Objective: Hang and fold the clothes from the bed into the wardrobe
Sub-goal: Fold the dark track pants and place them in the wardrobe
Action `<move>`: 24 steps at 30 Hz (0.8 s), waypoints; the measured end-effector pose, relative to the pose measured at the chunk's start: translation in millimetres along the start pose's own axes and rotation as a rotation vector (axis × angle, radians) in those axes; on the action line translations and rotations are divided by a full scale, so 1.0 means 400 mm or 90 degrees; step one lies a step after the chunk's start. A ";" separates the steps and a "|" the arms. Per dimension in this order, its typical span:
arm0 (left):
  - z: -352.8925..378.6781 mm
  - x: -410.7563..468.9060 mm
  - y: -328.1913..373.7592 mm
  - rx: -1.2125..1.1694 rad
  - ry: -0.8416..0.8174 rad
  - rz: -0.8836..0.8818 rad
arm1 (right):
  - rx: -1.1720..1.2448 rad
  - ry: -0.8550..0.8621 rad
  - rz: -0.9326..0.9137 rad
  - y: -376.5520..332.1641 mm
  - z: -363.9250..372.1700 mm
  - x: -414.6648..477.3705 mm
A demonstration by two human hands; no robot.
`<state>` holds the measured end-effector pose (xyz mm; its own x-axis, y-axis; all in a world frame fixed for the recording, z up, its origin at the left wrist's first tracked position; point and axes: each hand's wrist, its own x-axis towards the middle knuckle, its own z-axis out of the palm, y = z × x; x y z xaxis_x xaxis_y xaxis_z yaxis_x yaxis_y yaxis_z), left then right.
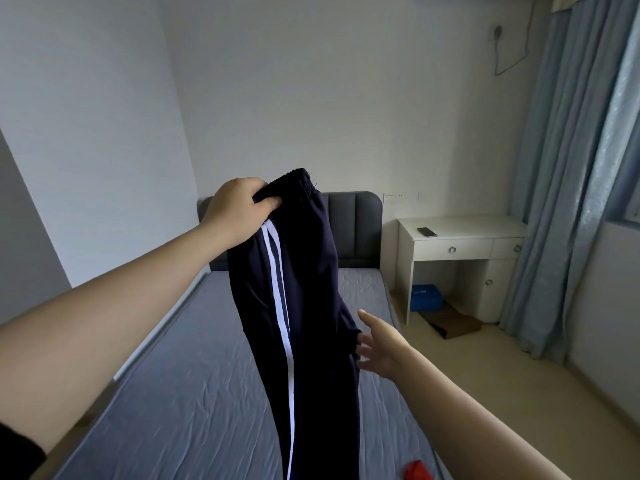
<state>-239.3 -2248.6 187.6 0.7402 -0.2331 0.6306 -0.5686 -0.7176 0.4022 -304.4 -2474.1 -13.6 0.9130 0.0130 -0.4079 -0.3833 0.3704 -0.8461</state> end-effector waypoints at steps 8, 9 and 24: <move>0.004 -0.017 -0.010 -0.021 0.002 0.009 | -0.144 -0.001 -0.064 0.039 -0.010 0.033; 0.005 -0.020 -0.016 -0.019 0.002 0.004 | -0.113 0.013 -0.078 0.041 -0.005 0.034; -0.014 -0.060 -0.177 -0.017 -0.106 -0.144 | -0.461 0.273 -0.301 -0.054 -0.181 0.021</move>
<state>-218.7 -2188.4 147.8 0.8966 -0.1750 0.4068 -0.3902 -0.7466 0.5388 -298.4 -2549.1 -23.5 0.9212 -0.3843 0.0607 -0.1134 -0.4143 -0.9030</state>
